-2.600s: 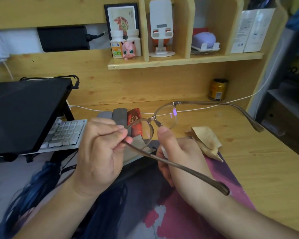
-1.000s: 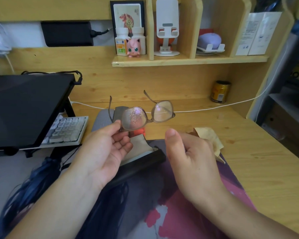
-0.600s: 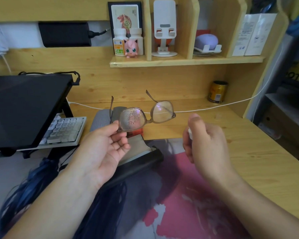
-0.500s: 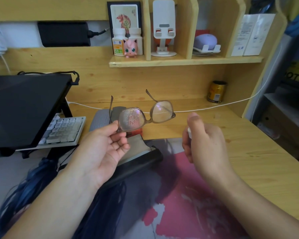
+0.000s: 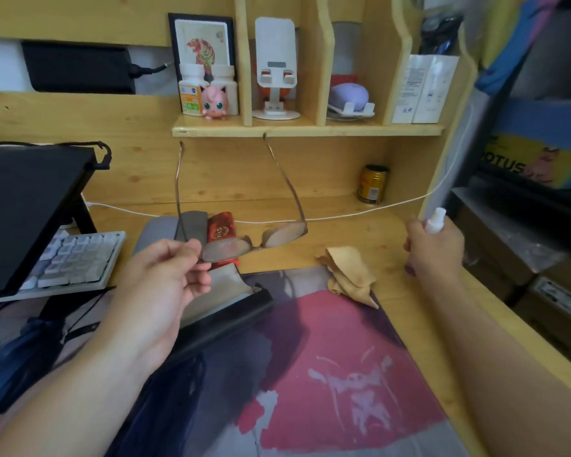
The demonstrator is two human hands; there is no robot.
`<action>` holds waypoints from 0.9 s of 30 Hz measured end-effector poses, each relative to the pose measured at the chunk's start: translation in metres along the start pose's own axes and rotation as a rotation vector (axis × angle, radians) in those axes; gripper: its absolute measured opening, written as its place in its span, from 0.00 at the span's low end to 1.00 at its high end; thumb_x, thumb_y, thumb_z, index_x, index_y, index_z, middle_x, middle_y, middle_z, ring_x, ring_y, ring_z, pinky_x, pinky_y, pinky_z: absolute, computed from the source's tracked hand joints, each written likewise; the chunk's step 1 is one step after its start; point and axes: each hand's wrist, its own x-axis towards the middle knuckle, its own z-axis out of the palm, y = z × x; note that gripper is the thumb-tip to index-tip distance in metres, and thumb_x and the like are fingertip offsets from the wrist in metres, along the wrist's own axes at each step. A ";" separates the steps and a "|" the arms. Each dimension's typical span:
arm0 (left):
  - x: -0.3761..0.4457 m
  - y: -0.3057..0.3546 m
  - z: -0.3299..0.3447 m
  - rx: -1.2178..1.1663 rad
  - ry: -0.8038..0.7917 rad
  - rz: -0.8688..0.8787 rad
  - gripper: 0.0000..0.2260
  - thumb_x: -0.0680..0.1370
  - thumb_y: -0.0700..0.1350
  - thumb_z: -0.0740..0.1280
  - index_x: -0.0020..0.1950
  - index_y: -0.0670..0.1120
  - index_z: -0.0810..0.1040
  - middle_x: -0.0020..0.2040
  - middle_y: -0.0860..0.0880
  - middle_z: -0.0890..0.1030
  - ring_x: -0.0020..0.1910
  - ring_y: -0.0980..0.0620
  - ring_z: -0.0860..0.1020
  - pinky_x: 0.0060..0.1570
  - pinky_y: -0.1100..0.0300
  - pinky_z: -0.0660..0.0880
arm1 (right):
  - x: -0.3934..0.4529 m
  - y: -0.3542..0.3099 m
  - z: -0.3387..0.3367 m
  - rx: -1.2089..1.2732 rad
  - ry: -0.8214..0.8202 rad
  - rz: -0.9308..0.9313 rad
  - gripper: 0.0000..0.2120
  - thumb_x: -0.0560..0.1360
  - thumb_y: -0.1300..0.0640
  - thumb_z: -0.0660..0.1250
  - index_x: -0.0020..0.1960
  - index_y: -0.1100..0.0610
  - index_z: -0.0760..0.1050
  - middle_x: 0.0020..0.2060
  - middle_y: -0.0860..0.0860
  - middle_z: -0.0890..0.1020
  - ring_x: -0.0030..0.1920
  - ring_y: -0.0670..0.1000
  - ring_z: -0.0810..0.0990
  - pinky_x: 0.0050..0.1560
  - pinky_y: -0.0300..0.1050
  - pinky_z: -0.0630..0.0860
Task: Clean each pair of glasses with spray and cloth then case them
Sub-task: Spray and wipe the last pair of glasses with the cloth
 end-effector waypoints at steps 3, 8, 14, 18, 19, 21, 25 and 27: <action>-0.003 -0.002 0.002 0.111 0.003 0.111 0.07 0.83 0.41 0.64 0.47 0.40 0.77 0.38 0.44 0.77 0.35 0.49 0.75 0.46 0.52 0.76 | 0.005 0.007 0.004 -0.025 -0.012 -0.016 0.10 0.80 0.49 0.65 0.41 0.50 0.72 0.43 0.59 0.81 0.38 0.57 0.79 0.43 0.61 0.82; -0.002 -0.006 0.003 0.157 0.039 0.161 0.08 0.83 0.42 0.65 0.47 0.40 0.77 0.38 0.45 0.78 0.36 0.49 0.76 0.47 0.50 0.77 | 0.003 0.014 0.005 0.034 -0.043 -0.027 0.16 0.78 0.45 0.68 0.61 0.50 0.71 0.49 0.46 0.77 0.47 0.45 0.78 0.48 0.48 0.80; 0.000 -0.008 0.002 0.110 0.105 0.171 0.08 0.84 0.42 0.65 0.45 0.44 0.77 0.37 0.47 0.78 0.35 0.49 0.76 0.46 0.52 0.76 | -0.019 -0.017 -0.007 -0.141 0.226 -0.743 0.08 0.79 0.55 0.62 0.44 0.57 0.71 0.38 0.53 0.75 0.38 0.52 0.72 0.39 0.46 0.69; 0.001 -0.009 0.002 0.111 0.107 0.170 0.08 0.84 0.42 0.65 0.45 0.43 0.77 0.37 0.47 0.78 0.34 0.50 0.76 0.45 0.53 0.77 | -0.040 -0.025 0.014 -0.521 -0.364 -0.555 0.15 0.78 0.53 0.62 0.34 0.56 0.73 0.30 0.51 0.76 0.35 0.53 0.74 0.34 0.49 0.71; 0.001 -0.009 0.001 0.107 0.105 0.164 0.08 0.84 0.42 0.65 0.45 0.43 0.77 0.37 0.47 0.78 0.34 0.50 0.76 0.45 0.53 0.77 | -0.037 -0.025 0.012 -0.633 -0.397 -0.458 0.15 0.78 0.53 0.62 0.34 0.56 0.73 0.31 0.53 0.76 0.35 0.53 0.74 0.33 0.47 0.69; 0.002 -0.009 0.001 0.088 0.103 0.151 0.07 0.84 0.42 0.65 0.46 0.42 0.77 0.38 0.46 0.78 0.34 0.50 0.76 0.45 0.54 0.77 | -0.026 -0.024 0.006 -0.818 -0.390 -0.249 0.14 0.79 0.53 0.60 0.38 0.57 0.75 0.35 0.54 0.77 0.36 0.52 0.74 0.31 0.44 0.66; 0.003 -0.009 0.000 0.080 0.107 0.146 0.08 0.84 0.41 0.65 0.46 0.42 0.77 0.38 0.46 0.78 0.34 0.50 0.76 0.45 0.54 0.77 | -0.021 -0.014 0.006 -0.889 -0.595 0.029 0.21 0.83 0.45 0.55 0.48 0.61 0.77 0.38 0.55 0.79 0.35 0.53 0.76 0.33 0.44 0.68; 0.003 -0.010 0.001 0.085 0.105 0.148 0.07 0.84 0.41 0.65 0.46 0.42 0.77 0.38 0.46 0.78 0.33 0.50 0.76 0.45 0.54 0.78 | -0.024 -0.012 0.010 -0.777 -0.642 0.109 0.26 0.82 0.39 0.56 0.45 0.61 0.77 0.35 0.56 0.80 0.32 0.54 0.76 0.34 0.45 0.70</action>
